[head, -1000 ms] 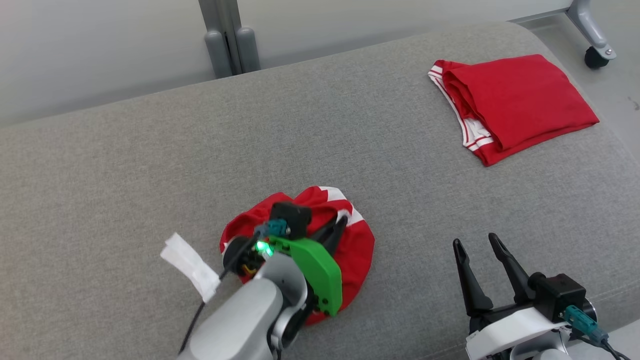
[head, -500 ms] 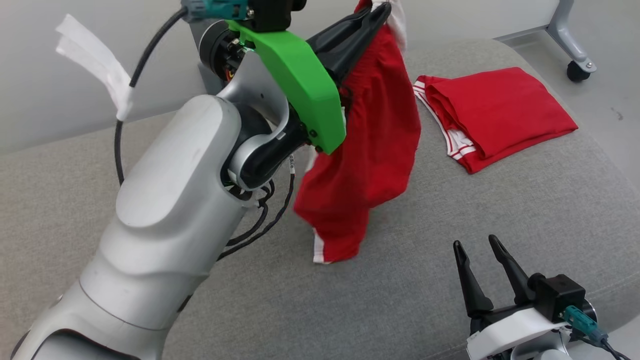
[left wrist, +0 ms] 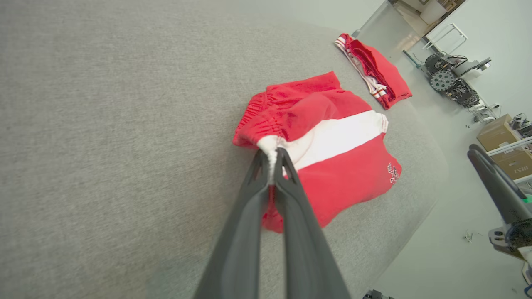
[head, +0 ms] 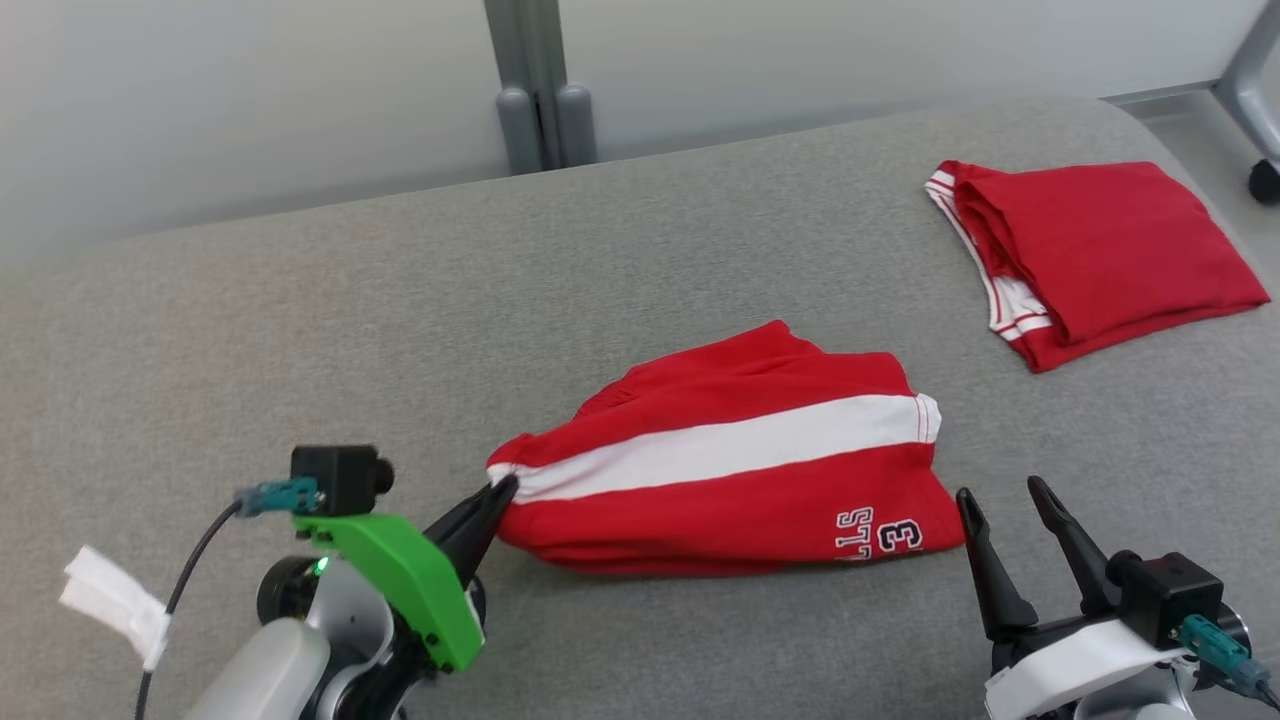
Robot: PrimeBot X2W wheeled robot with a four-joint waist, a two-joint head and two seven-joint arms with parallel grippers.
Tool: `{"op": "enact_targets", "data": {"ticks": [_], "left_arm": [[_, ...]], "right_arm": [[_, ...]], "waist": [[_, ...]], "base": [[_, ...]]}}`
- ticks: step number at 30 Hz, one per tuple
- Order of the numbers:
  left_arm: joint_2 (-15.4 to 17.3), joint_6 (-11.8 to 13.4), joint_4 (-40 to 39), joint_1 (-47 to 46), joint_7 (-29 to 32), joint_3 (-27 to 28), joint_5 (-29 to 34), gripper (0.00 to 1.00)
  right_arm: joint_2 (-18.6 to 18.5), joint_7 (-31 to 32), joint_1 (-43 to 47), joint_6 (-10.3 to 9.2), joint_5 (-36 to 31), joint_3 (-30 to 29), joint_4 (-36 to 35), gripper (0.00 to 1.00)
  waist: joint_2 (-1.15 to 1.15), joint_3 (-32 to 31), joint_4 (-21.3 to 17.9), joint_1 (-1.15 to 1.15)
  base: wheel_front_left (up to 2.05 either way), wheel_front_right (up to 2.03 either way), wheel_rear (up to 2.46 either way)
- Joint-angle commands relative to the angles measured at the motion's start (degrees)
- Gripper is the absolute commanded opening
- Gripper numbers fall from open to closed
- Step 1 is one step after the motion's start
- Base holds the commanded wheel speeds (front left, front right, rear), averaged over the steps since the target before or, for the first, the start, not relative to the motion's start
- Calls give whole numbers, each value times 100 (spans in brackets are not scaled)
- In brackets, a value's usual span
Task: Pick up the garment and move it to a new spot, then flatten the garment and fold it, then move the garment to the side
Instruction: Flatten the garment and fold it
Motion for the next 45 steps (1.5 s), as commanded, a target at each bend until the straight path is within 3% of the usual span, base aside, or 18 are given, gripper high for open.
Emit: {"op": "enact_targets", "data": {"ticks": [1, 6, 14, 21, 23, 26, 27, 29, 31, 32, 40, 45], "left_arm": [[79, 0, 89, 185, -141, 74, -57, 0], [42, -70, 444, 409, -495, 114, 9, 0], [-180, -222, 841, 219, -773, 16, 114, 0], [-288, -287, 979, 135, -850, -44, 124, 0], [-315, -300, 998, 106, -868, -59, 129, 0], [-338, -316, 1012, 92, -890, -74, 126, 0], [-345, -322, 1018, 94, -899, -81, 125, 0], [-349, -322, 1030, 110, -917, -88, 114, 0], [-345, -328, 1038, 147, -925, -88, 94, 0], [-338, -327, 1040, 170, -934, -86, 86, 0], [-279, -362, 849, 265, -1084, -33, 45, 0], [-131, -493, 114, 23, -1167, 56, -155, 0]], "right_arm": [[-137, -3, -133, 0, 93, 51, 73, 100], [-618, -2, -472, 0, 521, 260, 682, 100], [-1390, -5, -1263, 0, 1742, 1608, 1414, 100], [-1581, -7, -1648, 0, 2233, 2227, 1579, 96], [-1582, -7, -1650, 0, 2262, 2276, 1564, 90], [-1565, -7, -1521, 0, 2269, 2271, 1515, 73], [-1553, -7, -1463, 0, 2278, 2271, 1493, 55], [-1542, -8, -1383, 0, 2253, 2253, 1433, 44], [-1531, -8, -1291, 0, 2242, 2224, 1365, 20], [-1524, -8, -1241, 0, 2247, 2217, 1333, 0], [-1666, -8, -1006, 0, 2384, 1934, 906, 0], [-1996, -9, -1086, 1, 2564, 1469, 225, 0]], "waist": [[0, 154, 381, 0], [0, 201, 740, 0], [0, 236, 1089, 0], [0, 274, 1211, 0], [0, 276, 1242, 0], [0, 263, 1259, 0], [0, 250, 1260, 0], [0, 212, 1254, 0], [0, 162, 1235, 0], [0, 141, 1222, 0], [0, -35, 1096, 0], [0, -86, 972, 0]], "base": [[0, 0, 0], [0, 0, 0], [0, 0, 0], [0, 0, 0], [0, 0, 0], [0, 0, 0], [0, 0, 0], [0, 0, 0], [0, 0, 0], [0, 0, 0], [0, 0, 0], [0, 0, 0]]}}
